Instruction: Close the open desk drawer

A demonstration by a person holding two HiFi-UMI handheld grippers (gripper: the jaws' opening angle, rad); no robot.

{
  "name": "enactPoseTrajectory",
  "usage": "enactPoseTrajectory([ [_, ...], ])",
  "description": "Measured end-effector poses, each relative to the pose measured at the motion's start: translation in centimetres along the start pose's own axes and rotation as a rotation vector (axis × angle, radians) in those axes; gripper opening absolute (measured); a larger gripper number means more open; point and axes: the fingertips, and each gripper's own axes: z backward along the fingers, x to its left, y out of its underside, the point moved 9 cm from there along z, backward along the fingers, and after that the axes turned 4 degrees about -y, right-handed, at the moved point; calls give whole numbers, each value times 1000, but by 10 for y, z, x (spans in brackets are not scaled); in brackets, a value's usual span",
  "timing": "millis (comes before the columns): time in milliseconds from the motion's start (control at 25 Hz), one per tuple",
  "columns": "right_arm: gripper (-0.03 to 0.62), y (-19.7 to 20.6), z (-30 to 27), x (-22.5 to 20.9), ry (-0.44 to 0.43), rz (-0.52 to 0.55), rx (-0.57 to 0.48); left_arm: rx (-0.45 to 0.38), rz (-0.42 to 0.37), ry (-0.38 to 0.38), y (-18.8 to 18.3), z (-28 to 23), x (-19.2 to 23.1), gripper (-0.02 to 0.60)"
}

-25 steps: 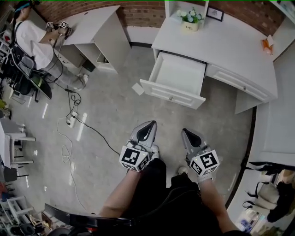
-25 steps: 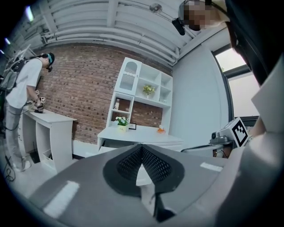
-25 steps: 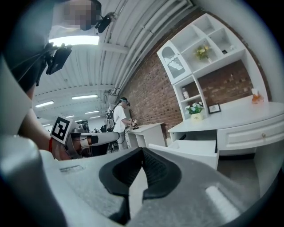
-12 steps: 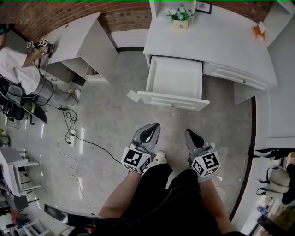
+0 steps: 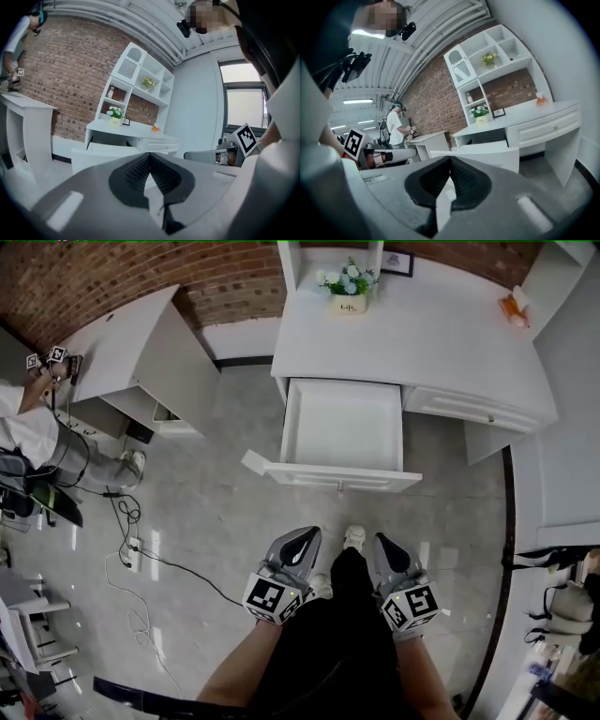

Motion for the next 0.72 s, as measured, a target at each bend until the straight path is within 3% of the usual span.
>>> enactPoseTrajectory([
  [200,0,20,-18,-38,63,-13,-19,10,1,-10,16,-27,16,0],
  [400,0,55,-60,-58,57,24,23,37,-1,22,47,-56,29,-2],
  [720,0,87,-104,-79,72,43,23,3,46,-49,83,-102,61,-2],
])
